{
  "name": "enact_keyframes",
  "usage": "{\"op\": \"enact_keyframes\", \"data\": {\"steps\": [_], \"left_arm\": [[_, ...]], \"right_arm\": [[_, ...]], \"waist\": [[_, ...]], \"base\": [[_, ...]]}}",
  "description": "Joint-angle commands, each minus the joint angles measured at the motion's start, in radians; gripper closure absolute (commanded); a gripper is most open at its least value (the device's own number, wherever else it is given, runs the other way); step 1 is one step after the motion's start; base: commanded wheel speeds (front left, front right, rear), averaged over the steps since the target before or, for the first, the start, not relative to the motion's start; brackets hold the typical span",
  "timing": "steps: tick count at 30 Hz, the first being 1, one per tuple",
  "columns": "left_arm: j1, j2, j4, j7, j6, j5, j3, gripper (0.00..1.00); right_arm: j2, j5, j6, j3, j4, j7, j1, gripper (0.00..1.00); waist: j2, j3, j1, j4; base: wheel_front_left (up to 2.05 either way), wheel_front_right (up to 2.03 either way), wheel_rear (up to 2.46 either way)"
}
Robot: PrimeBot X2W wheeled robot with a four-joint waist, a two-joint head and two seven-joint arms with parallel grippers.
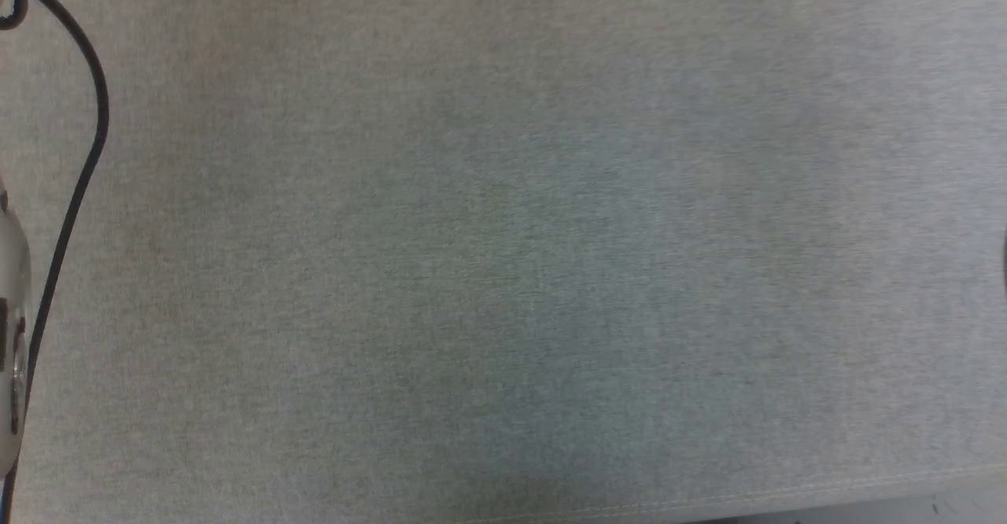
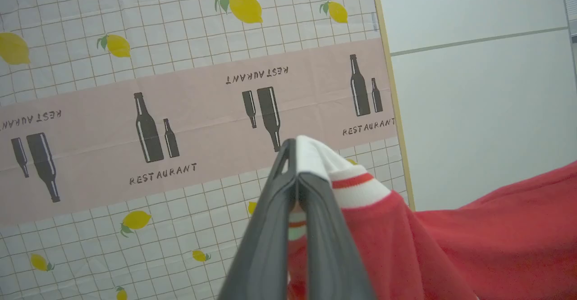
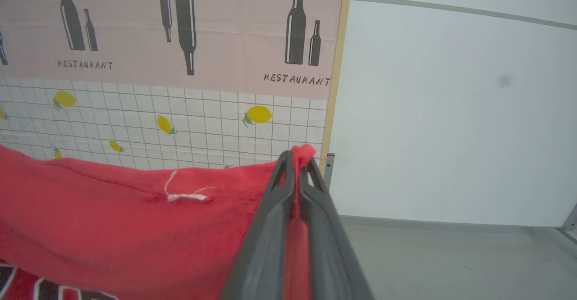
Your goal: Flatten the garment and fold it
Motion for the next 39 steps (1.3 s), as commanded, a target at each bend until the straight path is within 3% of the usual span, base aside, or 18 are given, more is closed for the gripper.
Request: {"op": "enact_keyframes", "data": {"steps": [1,8,13,22,26,29,39], "left_arm": [[-0.006,0.007,-0.004,-0.017,-0.014,0.014,-0.014,1.0],[0.059,0.018,-0.038,-0.056,-0.05,-0.001,-0.038,1.0],[0.152,0.037,-0.095,-0.05,-0.074,-0.039,-0.065,1.0],[0.379,0.114,-0.323,0.012,-0.077,-0.116,-0.09,1.0],[0.526,0.136,-0.443,0.013,-0.041,-0.15,-0.079,1.0],[0.637,0.145,-0.512,0.007,-0.014,-0.166,-0.079,1.0],[0.995,0.168,-0.659,0.008,0.06,-0.169,-0.159,1.0]], "right_arm": [[-0.013,-0.006,-0.002,0.009,0.002,-0.026,-0.018,1.0],[-0.074,0.041,-0.002,0.107,0.018,-0.107,0.004,1.0],[-0.122,0.165,-0.002,0.225,-0.003,-0.137,0.062,1.0],[-0.266,0.505,-0.002,0.398,-0.293,-0.046,0.332,1.0],[-0.333,0.614,-0.002,0.369,-0.471,0.006,0.532,1.0],[-0.343,0.654,-0.002,0.318,-0.566,0.032,0.677,1.0],[-0.223,0.683,-0.002,0.172,-0.823,0.115,1.098,1.0]], "waist": [[0.0,0.047,-0.0001,0.032],[0.0,0.093,-0.0001,0.061],[0.0,0.083,-0.0001,0.074],[0.0,0.034,-0.0001,0.088],[0.0,0.0,-0.0001,0.096],[0.0,-0.037,-0.0001,0.101],[0.0,-0.154,-0.0001,0.102]], "base": [[0.0,0.0,0.0],[0.0,0.0,0.0],[0.0,0.0,0.0],[0.0,0.0,0.0],[0.0,0.0,0.0],[0.0,0.0,0.0],[0.0,0.0,0.0]]}}
